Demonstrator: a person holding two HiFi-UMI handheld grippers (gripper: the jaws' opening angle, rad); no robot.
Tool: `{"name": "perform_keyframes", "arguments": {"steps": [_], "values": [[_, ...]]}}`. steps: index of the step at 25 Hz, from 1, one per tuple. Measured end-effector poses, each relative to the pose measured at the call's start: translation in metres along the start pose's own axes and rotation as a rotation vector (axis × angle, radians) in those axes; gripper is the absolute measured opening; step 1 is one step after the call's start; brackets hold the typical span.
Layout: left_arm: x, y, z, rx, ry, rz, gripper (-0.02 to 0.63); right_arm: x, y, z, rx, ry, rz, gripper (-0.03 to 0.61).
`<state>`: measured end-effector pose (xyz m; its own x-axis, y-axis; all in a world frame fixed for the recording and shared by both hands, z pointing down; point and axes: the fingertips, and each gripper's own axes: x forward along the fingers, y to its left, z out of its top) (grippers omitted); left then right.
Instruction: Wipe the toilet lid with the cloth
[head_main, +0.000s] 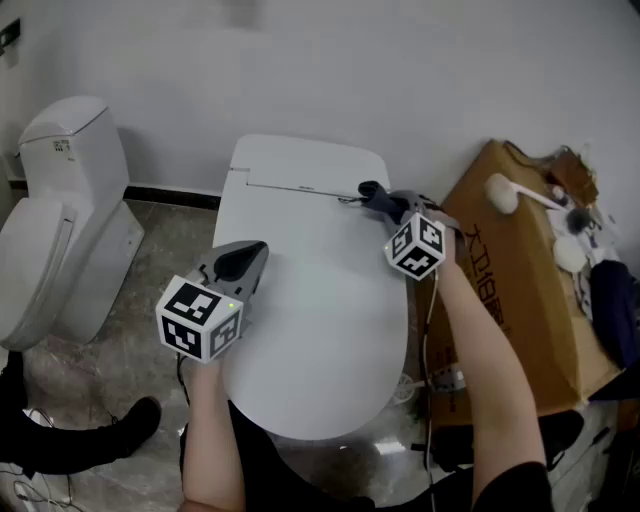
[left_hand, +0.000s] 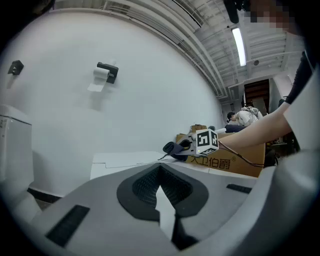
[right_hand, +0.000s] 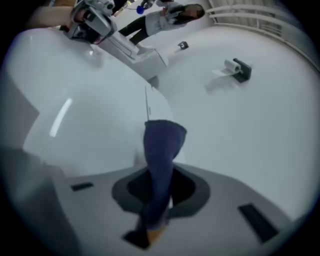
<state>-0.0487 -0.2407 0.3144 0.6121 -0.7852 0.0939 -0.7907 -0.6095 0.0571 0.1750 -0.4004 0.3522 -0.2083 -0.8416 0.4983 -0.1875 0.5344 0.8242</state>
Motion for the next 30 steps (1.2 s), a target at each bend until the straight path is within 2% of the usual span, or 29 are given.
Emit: {"name": "perform_keyframes", "arguments": {"steps": [5,14,18,30], "values": [[0.001,0.000,0.000,0.001,0.002,-0.008,0.015,0.022,0.016,-0.008,-0.095,0.077,0.061,0.069],[0.002,0.002,-0.001,0.000,0.007,-0.002,0.015,0.010,0.042,-0.005,-0.101,0.058,0.135,0.066],[0.002,0.003,-0.001,0.001,0.012,0.001,0.015,0.001,0.050,0.000,-0.127,0.051,0.138,0.066],[0.003,0.004,-0.003,-0.004,0.024,0.002,0.015,-0.023,0.065,0.003,-0.086,0.030,0.137,0.065]]}}
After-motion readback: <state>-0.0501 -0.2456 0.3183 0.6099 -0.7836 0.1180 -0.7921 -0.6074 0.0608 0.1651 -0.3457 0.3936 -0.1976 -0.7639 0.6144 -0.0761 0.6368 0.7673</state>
